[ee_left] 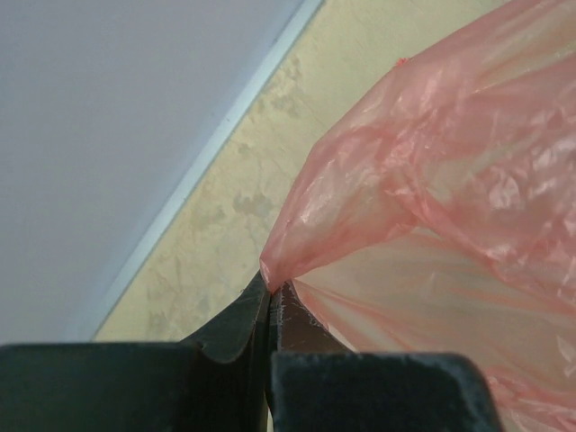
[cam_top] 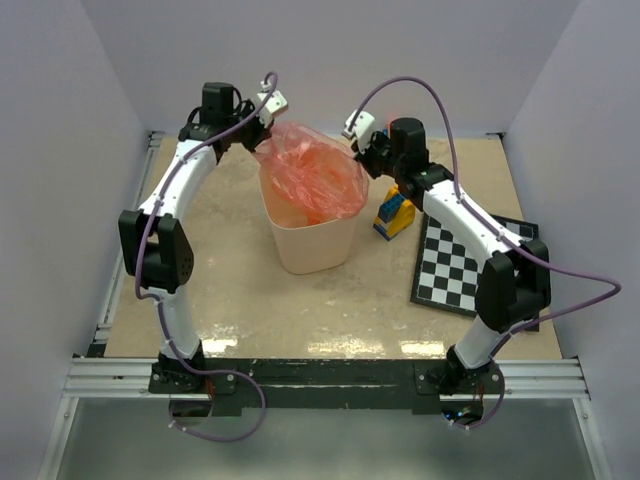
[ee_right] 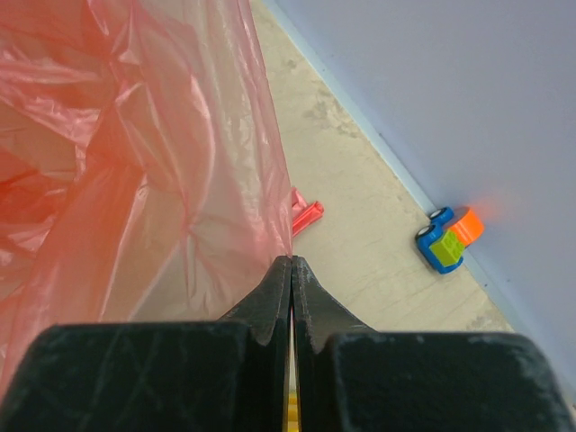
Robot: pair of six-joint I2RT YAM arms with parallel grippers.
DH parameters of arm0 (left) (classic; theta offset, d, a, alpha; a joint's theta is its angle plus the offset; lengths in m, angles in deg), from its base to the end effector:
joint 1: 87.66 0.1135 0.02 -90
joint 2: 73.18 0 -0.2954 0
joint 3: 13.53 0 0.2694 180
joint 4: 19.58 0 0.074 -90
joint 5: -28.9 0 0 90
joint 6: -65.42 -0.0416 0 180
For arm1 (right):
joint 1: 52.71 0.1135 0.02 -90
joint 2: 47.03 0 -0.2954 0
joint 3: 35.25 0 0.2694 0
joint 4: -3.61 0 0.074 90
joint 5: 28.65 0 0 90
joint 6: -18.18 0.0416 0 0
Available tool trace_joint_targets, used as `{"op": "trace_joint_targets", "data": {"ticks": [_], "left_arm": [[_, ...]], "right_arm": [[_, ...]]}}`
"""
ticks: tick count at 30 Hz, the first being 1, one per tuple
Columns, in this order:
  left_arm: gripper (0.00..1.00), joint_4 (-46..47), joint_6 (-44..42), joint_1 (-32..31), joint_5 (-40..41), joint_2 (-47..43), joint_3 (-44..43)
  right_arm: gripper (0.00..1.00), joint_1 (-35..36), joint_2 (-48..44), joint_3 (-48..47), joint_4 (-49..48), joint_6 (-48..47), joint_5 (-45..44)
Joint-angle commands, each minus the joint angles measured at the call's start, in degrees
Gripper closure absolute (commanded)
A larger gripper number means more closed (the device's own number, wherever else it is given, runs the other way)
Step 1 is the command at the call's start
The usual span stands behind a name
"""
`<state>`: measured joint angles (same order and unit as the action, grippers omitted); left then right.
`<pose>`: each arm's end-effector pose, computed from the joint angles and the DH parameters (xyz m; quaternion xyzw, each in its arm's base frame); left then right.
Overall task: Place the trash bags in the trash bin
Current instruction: Place the trash bag in the trash bin.
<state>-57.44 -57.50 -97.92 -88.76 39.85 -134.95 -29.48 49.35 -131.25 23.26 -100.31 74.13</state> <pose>0.4872 -0.1078 0.3701 0.4206 0.7355 -0.1063 0.5204 0.3914 0.1780 0.3660 -0.4126 0.7048 0.0649 0.5734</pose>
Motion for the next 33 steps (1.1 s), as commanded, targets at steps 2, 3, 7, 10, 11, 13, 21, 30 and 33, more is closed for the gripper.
{"op": "trace_joint_targets", "data": {"ticks": [2, 3, 7, 10, 11, 13, 21, 30, 33], "left_arm": [[1.00, -11.12, -4.07, 2.35, -3.27, -4.56, 3.77], [1.00, -12.61, -4.86, 2.96, -4.15, -5.71, 5.09], [1.00, -19.37, -8.55, 5.33, -9.59, -9.75, 9.84], [0.96, -25.79, -11.71, 6.74, -11.36, -11.43, 11.34], [0.88, -27.98, -12.42, 7.18, -11.80, -11.69, 11.52], [0.71, -30.54, -12.16, 8.93, -11.89, -12.22, 11.26], [0.39, -24.24, -12.86, 18.08, -12.77, -24.15, 17.75], [0.25, -8.86, -27.44, 9.50, -16.74, -40.95, 31.55], [0.24, -4.63, -30.00, 5.09, -14.88, -40.53, 32.71]], "right_arm": [[1.00, -0.28, -2.42, 3.23, 3.32, 0.28, 1.72], [1.00, -0.28, -3.38, 4.37, 3.41, 0.45, 2.34], [1.00, -0.28, -5.76, 7.72, 4.64, 1.50, 4.45], [1.00, -0.28, -7.16, 8.77, 6.04, 1.86, 5.24], [1.00, -0.28, -7.43, 8.52, 6.48, 2.12, 4.46], [0.98, -0.89, -7.17, 6.94, 7.97, 3.43, 1.39], [0.56, -7.14, -11.02, -1.24, 13.25, 4.85, -2.76], [0.39, -5.48, -25.80, 1.92, 14.38, -5.24, 22.27], [0.37, -3.45, -24.67, 0.00, 20.17, -9.11, 27.64]]}}
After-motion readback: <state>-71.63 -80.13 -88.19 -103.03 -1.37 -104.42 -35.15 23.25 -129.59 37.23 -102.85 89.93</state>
